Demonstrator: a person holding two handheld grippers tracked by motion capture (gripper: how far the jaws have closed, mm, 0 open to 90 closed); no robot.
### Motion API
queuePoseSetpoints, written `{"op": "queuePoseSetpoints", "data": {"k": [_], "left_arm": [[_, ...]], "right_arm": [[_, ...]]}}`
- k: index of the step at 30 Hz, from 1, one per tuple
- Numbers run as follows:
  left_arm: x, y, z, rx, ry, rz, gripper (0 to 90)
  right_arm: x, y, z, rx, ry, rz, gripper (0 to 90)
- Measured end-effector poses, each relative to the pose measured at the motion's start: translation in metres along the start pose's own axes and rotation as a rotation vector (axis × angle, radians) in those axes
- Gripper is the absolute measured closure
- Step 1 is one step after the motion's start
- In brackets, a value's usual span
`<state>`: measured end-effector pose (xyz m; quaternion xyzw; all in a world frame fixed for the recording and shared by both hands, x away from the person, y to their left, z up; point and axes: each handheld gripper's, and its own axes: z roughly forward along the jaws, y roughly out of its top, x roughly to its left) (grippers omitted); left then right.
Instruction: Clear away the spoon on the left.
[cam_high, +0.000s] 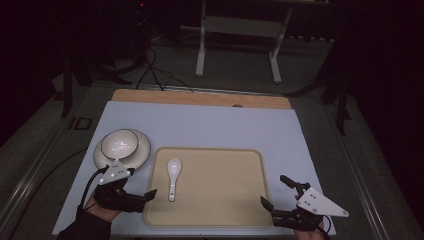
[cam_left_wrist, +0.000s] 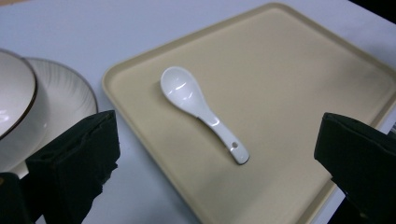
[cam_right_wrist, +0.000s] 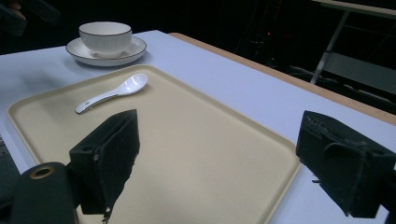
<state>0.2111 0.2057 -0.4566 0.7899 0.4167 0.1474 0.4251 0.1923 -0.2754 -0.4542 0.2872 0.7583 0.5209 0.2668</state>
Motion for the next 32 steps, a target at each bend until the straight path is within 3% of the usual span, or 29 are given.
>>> {"op": "queuePoseSetpoints", "data": {"k": [5, 8, 19, 28, 32], "left_arm": [[0.006, -0.01, 0.0, 0.005, 0.004, -0.006, 0.6], [0.009, -0.018, 0.002, 0.021, 0.028, -0.008, 0.6], [0.017, -0.038, 0.004, -0.029, 0.027, -0.038, 0.6], [0.02, -0.042, 0.011, -0.021, 0.019, -0.06, 0.7], [0.019, -0.042, 0.013, -0.01, 0.031, -0.046, 0.7]], "right_arm": [[0.0, 0.0, 0.001, 0.003, 0.002, -0.001, 13.6], [-0.001, 0.0, 0.001, 0.004, 0.001, 0.0, 13.6], [-0.003, -0.001, 0.001, 0.015, 0.002, 0.008, 13.6], [-0.009, -0.004, 0.0, 0.025, 0.007, 0.034, 13.6], [-0.009, -0.004, 0.0, 0.025, 0.009, 0.037, 13.6]]}}
